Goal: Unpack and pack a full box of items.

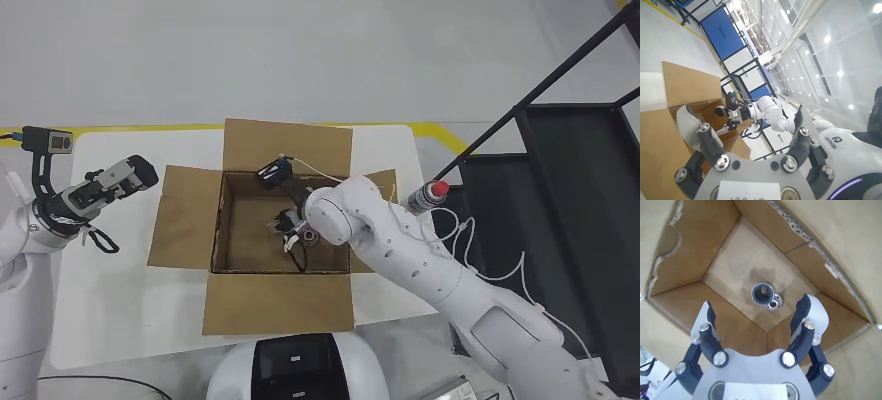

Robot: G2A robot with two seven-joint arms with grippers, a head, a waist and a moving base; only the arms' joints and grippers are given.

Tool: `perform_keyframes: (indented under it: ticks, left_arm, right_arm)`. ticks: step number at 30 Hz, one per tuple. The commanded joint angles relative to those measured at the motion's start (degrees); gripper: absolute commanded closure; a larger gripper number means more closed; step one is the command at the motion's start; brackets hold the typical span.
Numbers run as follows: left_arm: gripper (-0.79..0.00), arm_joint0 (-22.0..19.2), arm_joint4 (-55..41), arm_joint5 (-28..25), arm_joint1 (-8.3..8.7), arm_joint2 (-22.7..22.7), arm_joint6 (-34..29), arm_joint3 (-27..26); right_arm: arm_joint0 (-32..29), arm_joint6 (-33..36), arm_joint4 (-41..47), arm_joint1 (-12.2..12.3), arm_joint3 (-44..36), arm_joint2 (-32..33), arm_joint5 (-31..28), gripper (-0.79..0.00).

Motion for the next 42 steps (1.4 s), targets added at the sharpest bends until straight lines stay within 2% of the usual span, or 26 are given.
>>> perform_keyframes:
  ticks: [1, 6, 11, 16, 20, 28, 37, 42]
  left_arm:
    - [-0.785, 0.0, 0.0, 0.0, 0.0, 0.0, 0.0, 0.0]
    - [-0.785, 0.0, 0.0, 0.0, 0.0, 0.0, 0.0, 0.0]
    - [-0.785, 0.0, 0.0, 0.0, 0.0, 0.0, 0.0, 0.0]
    - [-0.785, 0.0, 0.0, 0.0, 0.0, 0.0, 0.0, 0.0]
    - [-0.785, 0.0, 0.0, 0.0, 0.0, 0.0, 0.0, 0.0]
    - [-0.785, 0.0, 0.0, 0.0, 0.0, 0.0, 0.0, 0.0]
    - [-0.785, 0.0, 0.0, 0.0, 0.0, 0.0, 0.0, 0.0]
    - [-0.785, 0.0, 0.0, 0.0, 0.0, 0.0, 0.0, 0.0]
  right_arm:
    - [-3.04, 3.0, -1.02, 1.29, -6.09, 3.72, -1.08, -0.785]
    - [-11.21, 7.36, 1.55, 4.08, -19.19, 15.1, -5.1, -0.785]
    - [-17.21, 8.1, 5.31, 5.95, -26.13, 27.21, -8.98, -0.785]
    - [-21.8, 6.98, 9.52, 7.2, -28.82, 38.87, -11.31, -0.785]
    - [-24.41, 5.73, 12.34, 7.89, -27.78, 45.94, -12.74, -0.785]
    - [-26.95, 2.84, 12.16, 8.99, -21.79, 54.38, -13.6, -0.785]
    - [-28.4, -0.64, 10.06, 9.88, -16.15, 58.51, -13.3, -0.785]
    - [-29.8, -4.94, 7.88, 10.22, -14.49, 60.15, -12.83, -0.785]
